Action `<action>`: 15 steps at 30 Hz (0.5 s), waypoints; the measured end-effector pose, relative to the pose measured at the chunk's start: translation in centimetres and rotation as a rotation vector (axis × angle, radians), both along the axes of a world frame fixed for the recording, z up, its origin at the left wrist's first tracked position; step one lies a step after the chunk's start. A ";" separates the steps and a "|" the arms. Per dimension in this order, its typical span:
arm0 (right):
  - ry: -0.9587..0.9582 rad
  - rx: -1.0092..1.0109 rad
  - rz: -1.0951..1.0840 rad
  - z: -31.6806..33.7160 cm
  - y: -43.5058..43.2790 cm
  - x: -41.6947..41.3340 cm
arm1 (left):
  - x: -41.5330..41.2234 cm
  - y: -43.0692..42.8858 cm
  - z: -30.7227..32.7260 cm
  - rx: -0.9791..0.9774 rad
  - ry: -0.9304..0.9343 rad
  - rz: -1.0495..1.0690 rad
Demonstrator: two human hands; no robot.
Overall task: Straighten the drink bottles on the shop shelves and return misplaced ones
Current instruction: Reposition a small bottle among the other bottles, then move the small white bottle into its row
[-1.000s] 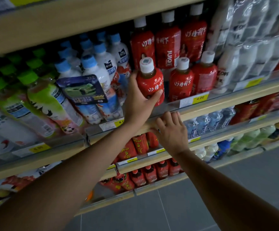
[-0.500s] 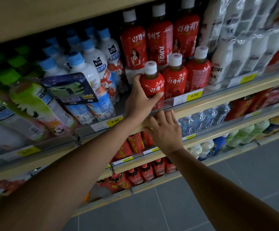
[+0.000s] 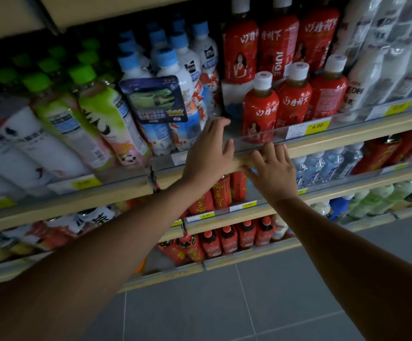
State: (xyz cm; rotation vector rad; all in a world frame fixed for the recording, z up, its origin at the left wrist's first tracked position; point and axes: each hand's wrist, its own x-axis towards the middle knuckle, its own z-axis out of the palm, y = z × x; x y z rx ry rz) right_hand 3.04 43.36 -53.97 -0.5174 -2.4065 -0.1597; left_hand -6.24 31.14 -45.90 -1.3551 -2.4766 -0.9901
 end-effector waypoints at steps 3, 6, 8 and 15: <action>-0.064 -0.119 -0.032 0.7 -1.5 0.2 | -0.6 -4.7 -0.3 -0.018 0.029 -0.006; -0.081 -0.229 -0.067 1.4 -4.1 -0.3 | -1.7 -9.9 -1.0 -0.062 0.044 0.051; -0.114 -0.217 0.018 1.7 -7.0 -1.4 | -2.4 -13.4 -1.6 -0.079 0.055 0.105; -0.198 -0.089 0.302 2.3 -22.0 -8.6 | -6.2 -26.7 -3.7 -0.067 0.050 0.315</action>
